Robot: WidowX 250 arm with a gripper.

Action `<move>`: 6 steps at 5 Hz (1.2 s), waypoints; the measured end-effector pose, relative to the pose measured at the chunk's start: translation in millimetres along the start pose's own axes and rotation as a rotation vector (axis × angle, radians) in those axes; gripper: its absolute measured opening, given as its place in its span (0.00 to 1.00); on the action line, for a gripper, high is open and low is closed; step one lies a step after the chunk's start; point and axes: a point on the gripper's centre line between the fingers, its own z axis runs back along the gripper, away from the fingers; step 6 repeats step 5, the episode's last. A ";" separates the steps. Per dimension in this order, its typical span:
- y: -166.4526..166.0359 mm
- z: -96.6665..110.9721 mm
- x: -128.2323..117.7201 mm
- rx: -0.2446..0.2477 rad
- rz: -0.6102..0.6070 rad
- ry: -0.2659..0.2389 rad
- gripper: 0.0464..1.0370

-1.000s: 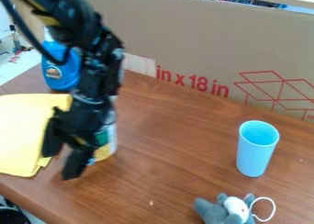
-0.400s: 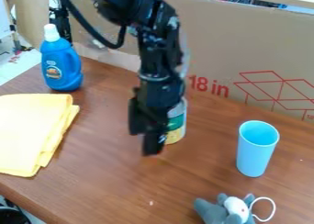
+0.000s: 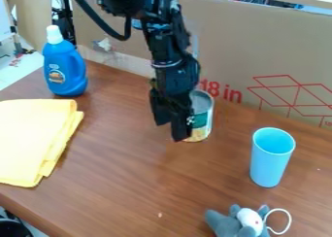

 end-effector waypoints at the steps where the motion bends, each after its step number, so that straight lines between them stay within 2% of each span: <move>1: 2.7 6.0 -0.1 -0.007 0.019 0.005 0.97; 3: 30.1 57.6 -59.8 0.132 0.218 0.140 0.97; 4: 49.7 75.2 -90.5 0.152 0.326 0.175 0.97; 5: 69.9 101.5 -123.3 0.143 0.412 0.161 0.97; 6: 69.9 101.5 -123.3 0.143 0.412 0.161 0.97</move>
